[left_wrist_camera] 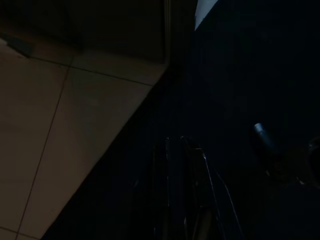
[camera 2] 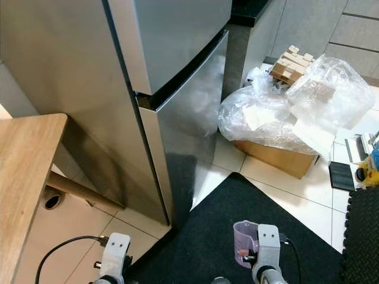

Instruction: Restocking fridge

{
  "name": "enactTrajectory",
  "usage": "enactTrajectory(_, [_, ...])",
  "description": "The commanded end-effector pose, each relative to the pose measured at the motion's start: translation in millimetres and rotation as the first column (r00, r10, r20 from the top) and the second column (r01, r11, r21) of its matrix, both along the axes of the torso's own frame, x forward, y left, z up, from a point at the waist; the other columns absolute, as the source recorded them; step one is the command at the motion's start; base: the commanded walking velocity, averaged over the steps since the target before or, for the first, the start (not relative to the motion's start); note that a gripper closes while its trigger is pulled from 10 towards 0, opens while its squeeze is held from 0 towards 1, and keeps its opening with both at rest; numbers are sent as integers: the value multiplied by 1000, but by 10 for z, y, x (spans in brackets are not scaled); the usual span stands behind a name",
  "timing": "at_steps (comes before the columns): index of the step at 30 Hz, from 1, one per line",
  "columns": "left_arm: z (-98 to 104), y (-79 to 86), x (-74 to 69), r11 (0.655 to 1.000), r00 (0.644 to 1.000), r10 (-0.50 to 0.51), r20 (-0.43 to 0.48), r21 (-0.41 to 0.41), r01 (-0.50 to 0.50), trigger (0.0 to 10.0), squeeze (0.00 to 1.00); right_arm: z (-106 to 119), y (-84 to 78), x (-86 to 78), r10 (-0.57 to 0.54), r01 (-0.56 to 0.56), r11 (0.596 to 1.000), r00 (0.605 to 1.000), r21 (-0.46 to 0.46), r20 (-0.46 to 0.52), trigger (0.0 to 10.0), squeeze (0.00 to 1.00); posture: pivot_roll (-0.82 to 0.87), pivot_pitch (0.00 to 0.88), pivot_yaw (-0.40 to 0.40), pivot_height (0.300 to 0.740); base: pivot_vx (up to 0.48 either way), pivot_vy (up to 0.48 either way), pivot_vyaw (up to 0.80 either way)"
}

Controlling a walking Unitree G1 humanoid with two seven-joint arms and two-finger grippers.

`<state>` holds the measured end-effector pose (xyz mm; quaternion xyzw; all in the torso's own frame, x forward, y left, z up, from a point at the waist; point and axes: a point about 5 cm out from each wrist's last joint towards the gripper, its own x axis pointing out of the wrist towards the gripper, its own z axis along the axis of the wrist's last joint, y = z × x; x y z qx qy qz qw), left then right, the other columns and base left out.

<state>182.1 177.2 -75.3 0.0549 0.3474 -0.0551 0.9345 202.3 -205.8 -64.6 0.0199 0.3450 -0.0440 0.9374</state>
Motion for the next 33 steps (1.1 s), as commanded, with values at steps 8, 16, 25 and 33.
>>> enactTrajectory(8, [5,101,-23,999,999,42,9,21,-42,10000,0,-4,-11,-16,18,-18,1000,1000,-6,-1,10000,0,-119,73,1,740,69,0,0])
enactTrajectory(16, [35,100,8,999,999,33,42,15,-34,10000,0,1,4,-5,23,-23,1000,1000,-5,3,10000,0,-118,72,4,740,308,0,0])
enactTrajectory(25, [92,61,81,1000,995,22,97,2,-22,10000,0,-8,3,-23,21,-21,1000,1000,-7,0,10000,0,-117,73,7,740,261,0,0])
enactTrajectory(33, [98,31,79,1000,994,3,107,-9,-2,10000,0,-13,10,-30,17,-17,1000,1000,-5,-1,10000,0,-117,74,9,740,0,0,0])
